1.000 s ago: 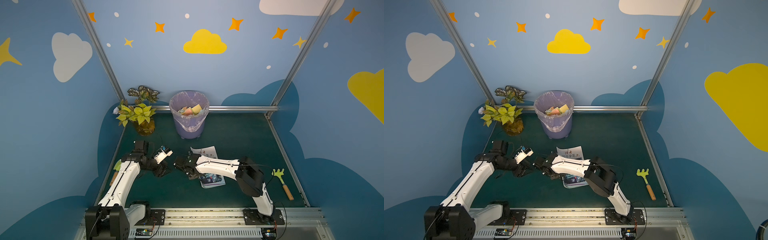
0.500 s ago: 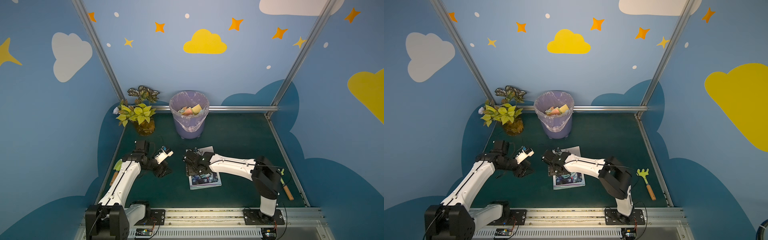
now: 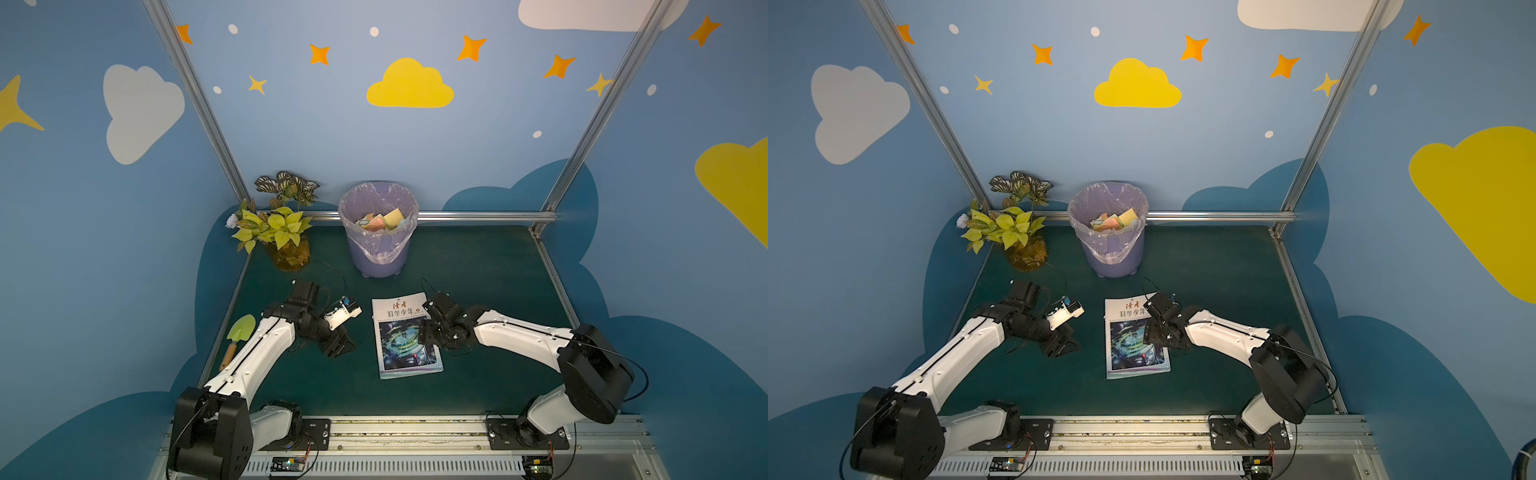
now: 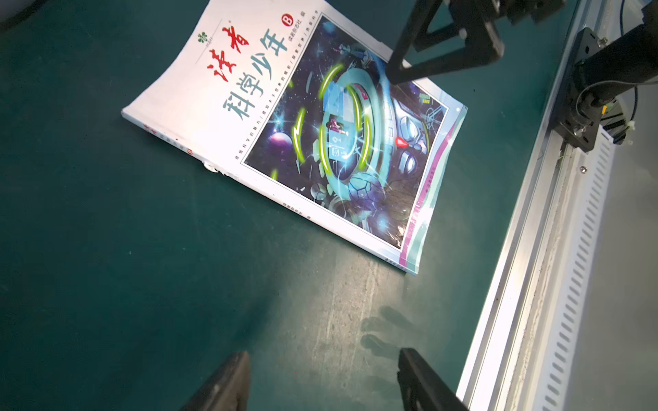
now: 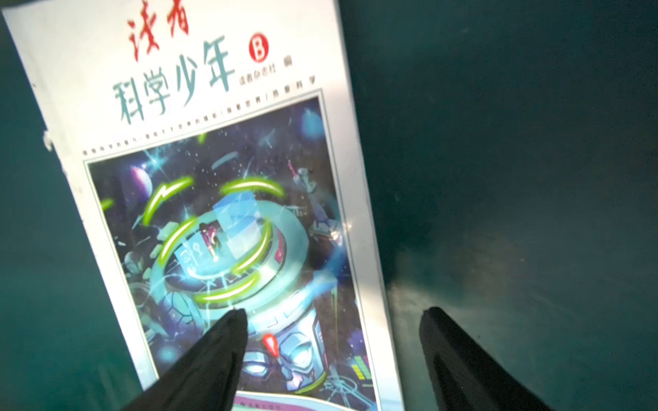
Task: Peel off the used sticky note
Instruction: Adjust the book at the center of the board.
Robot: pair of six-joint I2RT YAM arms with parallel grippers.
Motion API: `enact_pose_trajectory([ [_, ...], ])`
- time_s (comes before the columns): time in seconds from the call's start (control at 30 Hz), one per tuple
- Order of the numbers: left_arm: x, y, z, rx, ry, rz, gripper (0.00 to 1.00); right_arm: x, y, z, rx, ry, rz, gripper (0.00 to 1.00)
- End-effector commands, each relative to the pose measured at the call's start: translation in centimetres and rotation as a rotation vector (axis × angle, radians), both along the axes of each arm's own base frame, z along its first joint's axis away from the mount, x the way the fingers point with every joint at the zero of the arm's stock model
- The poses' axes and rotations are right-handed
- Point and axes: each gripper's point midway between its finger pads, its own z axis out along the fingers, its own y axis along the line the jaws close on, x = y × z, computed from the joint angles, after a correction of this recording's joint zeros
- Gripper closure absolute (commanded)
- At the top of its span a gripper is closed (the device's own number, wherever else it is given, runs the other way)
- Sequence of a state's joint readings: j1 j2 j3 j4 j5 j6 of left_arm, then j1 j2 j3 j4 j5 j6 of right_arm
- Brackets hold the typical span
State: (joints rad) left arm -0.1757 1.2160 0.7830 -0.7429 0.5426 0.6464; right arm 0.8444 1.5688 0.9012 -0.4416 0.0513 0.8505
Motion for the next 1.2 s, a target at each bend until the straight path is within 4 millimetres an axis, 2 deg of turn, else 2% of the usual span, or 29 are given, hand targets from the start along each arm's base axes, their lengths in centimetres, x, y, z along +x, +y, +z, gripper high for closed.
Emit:
enact_pose_trajectory([
  [0.0, 0.1, -0.1, -0.4, -0.006, 0.013, 0.017, 0.3, -0.8, 2.3, -1.0, 0.055, 0.021, 0.068, 0.2],
  [0.07, 0.1, -0.1, -0.5, -0.005, 0.012, 0.02, 0.3, -1.3, 3.1, -1.1, 0.059, 0.021, 0.089, 0.21],
  [0.17, 0.1, -0.1, -0.5, -0.004, 0.007, 0.019, 0.3, -1.7, 3.9, -0.4, 0.048, 0.0, 0.115, 0.21],
  [0.23, 0.1, -0.1, -0.6, -0.002, 0.008, 0.021, 0.3, -1.5, 3.4, 0.6, 0.017, -0.02, 0.113, 0.2],
  [0.4, -0.1, -0.2, -0.7, -0.008, 0.012, 0.017, 0.3, 0.6, 0.6, 3.0, -0.031, -0.066, 0.057, 0.21],
  [0.5, 0.0, -0.2, -0.9, -0.007, 0.011, 0.019, 0.3, 2.1, 1.2, 3.9, 0.052, -0.069, 0.042, 0.3],
  [0.6, 0.1, -0.2, -0.9, -0.009, 0.016, 0.025, 0.3, 3.6, 3.1, 4.3, 0.16, -0.04, 0.109, 0.48],
  [0.67, 0.1, -0.3, -0.9, -0.017, 0.017, 0.023, 0.3, 4.6, 3.7, 3.5, 0.174, -0.001, 0.132, 0.59],
  [0.8, 0.1, -0.3, -0.9, -0.017, 0.009, 0.026, 0.3, 6.4, 3.2, 1.1, 0.173, 0.051, 0.099, 0.74],
  [0.93, 0.6, -0.2, -0.8, -0.017, 0.006, 0.045, 0.27, 6.7, 2.2, -2.1, 0.166, 0.113, 0.066, 0.8],
  [1.0, 1.3, 0.0, -0.8, -0.008, -0.001, 0.082, 0.2, 6.5, 1.5, -3.3, 0.149, 0.138, 0.058, 0.8],
  [1.07, 2.3, 0.3, -0.5, -0.009, -0.028, 0.127, 0.12, 6.2, 1.1, -3.2, 0.147, 0.13, 0.064, 0.76],
  [1.13, 3.4, 0.7, 0.0, -0.023, -0.07, 0.183, 0.02, 5.8, 0.7, -2.1, 0.143, 0.096, 0.08, 0.59],
  [1.17, 4.1, 1.0, 0.3, -0.033, -0.095, 0.216, 0.0, 5.8, 0.4, -0.8, 0.146, 0.057, 0.087, 0.47],
])
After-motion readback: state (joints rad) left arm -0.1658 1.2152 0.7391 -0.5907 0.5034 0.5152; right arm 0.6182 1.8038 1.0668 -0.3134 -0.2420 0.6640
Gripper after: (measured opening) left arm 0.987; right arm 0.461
